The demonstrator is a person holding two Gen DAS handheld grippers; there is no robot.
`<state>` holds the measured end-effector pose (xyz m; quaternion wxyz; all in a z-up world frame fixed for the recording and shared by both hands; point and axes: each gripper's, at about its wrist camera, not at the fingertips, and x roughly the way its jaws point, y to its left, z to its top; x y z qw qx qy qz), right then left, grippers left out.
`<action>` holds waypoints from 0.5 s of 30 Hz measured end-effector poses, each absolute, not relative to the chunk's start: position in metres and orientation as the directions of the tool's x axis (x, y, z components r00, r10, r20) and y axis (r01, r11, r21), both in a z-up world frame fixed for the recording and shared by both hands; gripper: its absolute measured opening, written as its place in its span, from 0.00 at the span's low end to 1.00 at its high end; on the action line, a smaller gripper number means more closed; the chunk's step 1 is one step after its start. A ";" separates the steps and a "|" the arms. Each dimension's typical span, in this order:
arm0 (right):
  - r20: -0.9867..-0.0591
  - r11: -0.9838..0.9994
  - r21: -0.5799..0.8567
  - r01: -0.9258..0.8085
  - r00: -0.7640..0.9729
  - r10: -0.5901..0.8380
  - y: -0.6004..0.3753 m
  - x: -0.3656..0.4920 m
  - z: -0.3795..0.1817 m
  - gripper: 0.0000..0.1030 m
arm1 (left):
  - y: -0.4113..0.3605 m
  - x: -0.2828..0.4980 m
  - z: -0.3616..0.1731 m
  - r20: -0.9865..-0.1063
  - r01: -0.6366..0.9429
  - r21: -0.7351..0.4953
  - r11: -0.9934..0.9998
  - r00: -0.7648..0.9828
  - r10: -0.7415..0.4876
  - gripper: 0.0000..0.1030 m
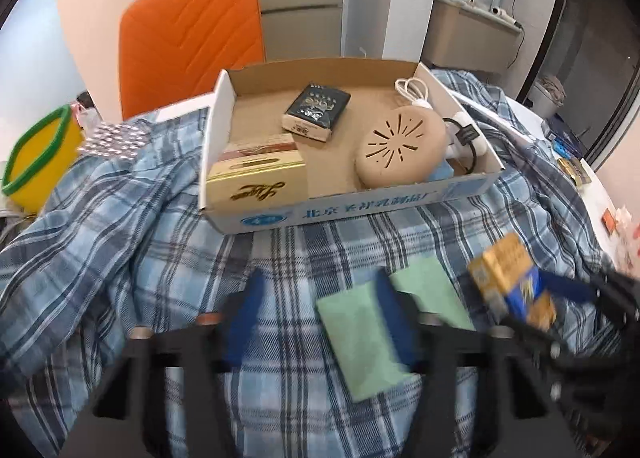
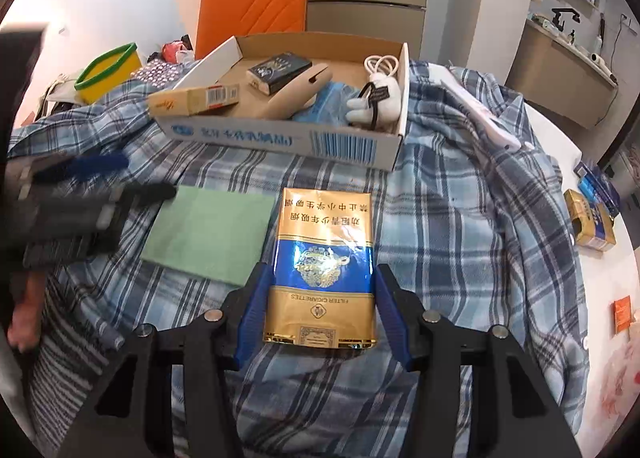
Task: Organize soft objects
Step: 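Lower the left gripper onto the pale green card while the right gripper holds the pack, then close the left gripper on the green card edges while the right gripper holds the pack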
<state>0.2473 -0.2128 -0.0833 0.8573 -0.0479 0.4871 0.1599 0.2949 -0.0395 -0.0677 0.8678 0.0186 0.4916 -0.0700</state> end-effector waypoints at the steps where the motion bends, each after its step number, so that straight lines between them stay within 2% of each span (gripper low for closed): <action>1: -0.855 0.943 0.083 -0.323 0.464 0.234 -0.213 0.247 -0.084 0.50 | -0.039 0.301 -0.071 -0.868 0.141 -0.066 0.988 0.481 -0.126 0.31; 3: -0.863 0.943 0.095 -0.320 0.445 0.238 -0.213 0.249 -0.087 0.50 | -0.040 0.310 -0.077 -0.885 0.156 -0.118 0.981 0.432 -0.175 0.28; 7: -0.860 0.940 0.104 -0.325 0.445 0.249 -0.213 0.249 -0.086 0.50 | -0.044 0.320 -0.082 -0.889 0.150 -0.104 0.983 0.429 -0.160 0.27; 10: -0.861 0.940 0.095 -0.329 0.447 0.243 -0.213 0.247 -0.086 0.50 | -0.045 0.322 -0.091 -0.902 0.140 -0.122 0.983 0.397 -0.168 0.22; 15: -0.864 0.940 0.083 -0.329 0.446 0.233 -0.212 0.247 -0.087 0.50 | -0.044 0.310 -0.093 -0.913 0.149 -0.132 0.980 0.367 -0.178 0.22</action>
